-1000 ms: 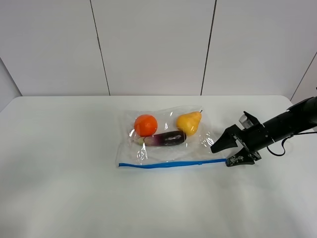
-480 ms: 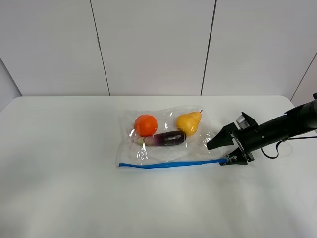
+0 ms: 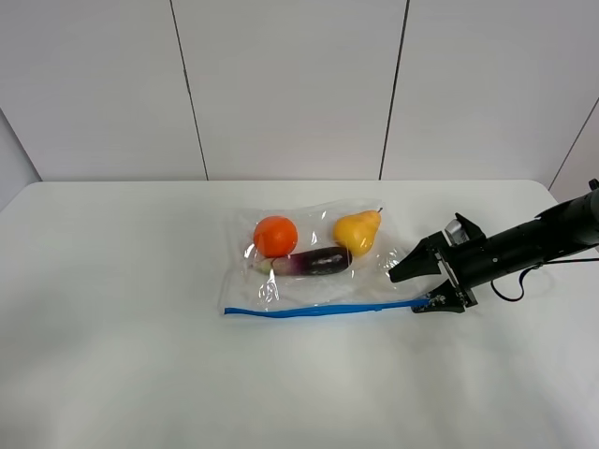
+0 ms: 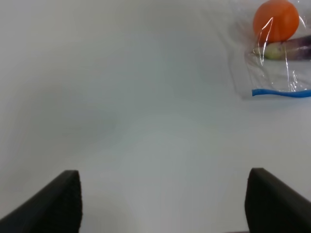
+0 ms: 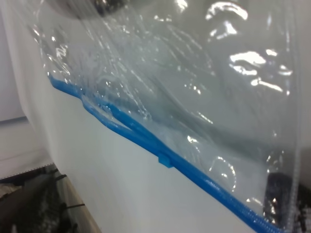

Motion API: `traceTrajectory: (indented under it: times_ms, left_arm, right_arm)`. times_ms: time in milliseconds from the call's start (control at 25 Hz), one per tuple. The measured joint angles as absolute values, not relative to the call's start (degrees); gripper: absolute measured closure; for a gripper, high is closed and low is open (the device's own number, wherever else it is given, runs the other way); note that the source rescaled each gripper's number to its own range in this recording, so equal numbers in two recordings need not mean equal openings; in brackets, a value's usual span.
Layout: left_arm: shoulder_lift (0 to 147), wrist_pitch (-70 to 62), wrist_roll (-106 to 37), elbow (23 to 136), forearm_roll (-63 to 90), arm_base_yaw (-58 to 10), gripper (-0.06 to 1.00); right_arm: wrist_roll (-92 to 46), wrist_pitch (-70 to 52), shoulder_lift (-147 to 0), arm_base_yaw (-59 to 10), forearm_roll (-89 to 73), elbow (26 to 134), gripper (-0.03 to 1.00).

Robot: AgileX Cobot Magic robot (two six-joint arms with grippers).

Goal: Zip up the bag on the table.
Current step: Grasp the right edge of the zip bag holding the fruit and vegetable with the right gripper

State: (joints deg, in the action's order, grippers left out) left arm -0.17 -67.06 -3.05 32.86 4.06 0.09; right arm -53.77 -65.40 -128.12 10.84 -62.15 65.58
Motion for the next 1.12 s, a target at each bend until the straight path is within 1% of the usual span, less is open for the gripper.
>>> traceTrajectory:
  times_ms: [400,520,840,960,1040,1120]
  left_arm:
    - [-0.17,-67.06,-3.05,32.86,4.06,0.09,0.03]
    - [-0.17,-67.06,-3.05,32.86,4.06,0.09,0.03]
    - [-0.17,-67.06,-3.05,32.86,4.06,0.09,0.03]
    - [-0.17,-67.06,-3.05,32.86,4.06,0.09,0.03]
    - [-0.17,-67.06,-3.05,32.86,4.06,0.09,0.03]
    - [-0.17,-67.06,-3.05,32.86,4.06,0.09,0.03]
  right_arm:
    - [-54.85,-65.18,-128.30,8.38,-62.39,65.63,0.03]
    - [-54.85,-65.11,-128.37,8.38,-62.39,65.63,0.05]
    - [-54.86,-63.76,-128.60,8.38,-61.55,65.63,0.23]
    - [-55.04,-63.18,-128.78,8.38,-60.56,65.63,0.35]
    - [-55.04,-63.17,-128.85,8.38,-60.33,65.63,0.48]
    - [-55.04,-63.17,-128.85,8.38,-60.34,65.63,0.57]
